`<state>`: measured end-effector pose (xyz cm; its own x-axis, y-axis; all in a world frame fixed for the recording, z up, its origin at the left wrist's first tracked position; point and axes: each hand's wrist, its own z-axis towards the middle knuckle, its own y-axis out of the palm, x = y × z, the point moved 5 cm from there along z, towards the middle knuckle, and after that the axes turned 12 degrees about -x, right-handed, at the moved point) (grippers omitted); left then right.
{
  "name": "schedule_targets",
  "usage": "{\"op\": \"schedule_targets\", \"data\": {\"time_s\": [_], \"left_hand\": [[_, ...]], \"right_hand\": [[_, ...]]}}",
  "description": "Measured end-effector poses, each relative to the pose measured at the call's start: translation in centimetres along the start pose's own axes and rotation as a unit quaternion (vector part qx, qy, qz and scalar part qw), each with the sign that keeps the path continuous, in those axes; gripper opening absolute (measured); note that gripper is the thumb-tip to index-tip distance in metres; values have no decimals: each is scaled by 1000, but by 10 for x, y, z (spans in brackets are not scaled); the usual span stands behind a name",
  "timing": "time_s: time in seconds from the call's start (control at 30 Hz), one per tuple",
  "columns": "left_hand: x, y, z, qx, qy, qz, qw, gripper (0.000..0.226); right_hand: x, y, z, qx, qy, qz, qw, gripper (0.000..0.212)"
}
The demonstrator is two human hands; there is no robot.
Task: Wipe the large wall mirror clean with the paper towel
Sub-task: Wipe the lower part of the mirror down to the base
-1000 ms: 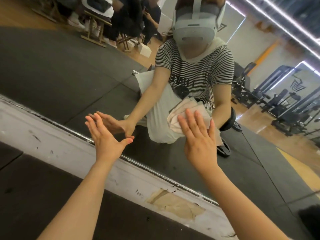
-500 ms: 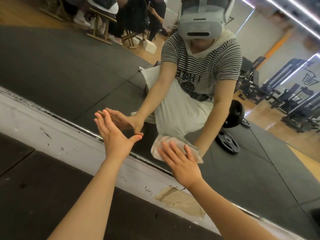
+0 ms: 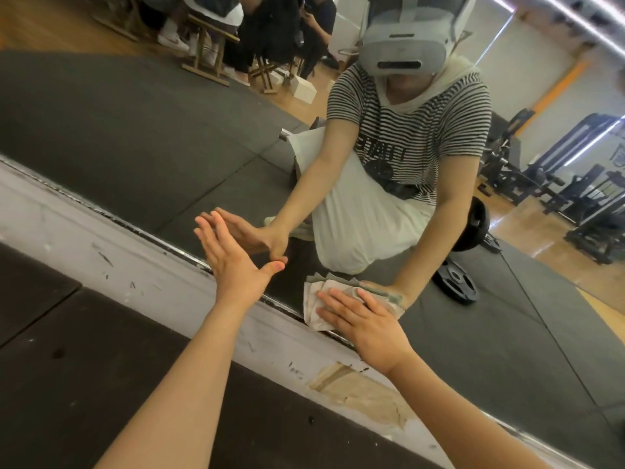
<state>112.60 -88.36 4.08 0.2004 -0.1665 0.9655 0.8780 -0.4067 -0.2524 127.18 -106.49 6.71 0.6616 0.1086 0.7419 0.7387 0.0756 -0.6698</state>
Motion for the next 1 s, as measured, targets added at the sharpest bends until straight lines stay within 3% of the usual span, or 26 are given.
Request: {"op": "schedule_targets", "data": {"time_s": [0.3,0.4,0.5,0.73,1.0], "left_hand": [[-4,-5,-4,19,21,-9,1000,131],[-8,-1,-8,43,48,1,998,111],[-3,5,-6,85,37,-40,995,92],[-2,12,-2,157,33,-102,982,84],[-2,8,-3,135,20,-86,987,85]], "right_hand": [[87,-90,9,189,159,36,968,65],[83,-86,13,223,173,15,959,56],[76,-73,17,226,192,-6,955,57],[71,-63,20,248,204,-31,946,51],[60,-54,18,234,202,-2,951,59]]}}
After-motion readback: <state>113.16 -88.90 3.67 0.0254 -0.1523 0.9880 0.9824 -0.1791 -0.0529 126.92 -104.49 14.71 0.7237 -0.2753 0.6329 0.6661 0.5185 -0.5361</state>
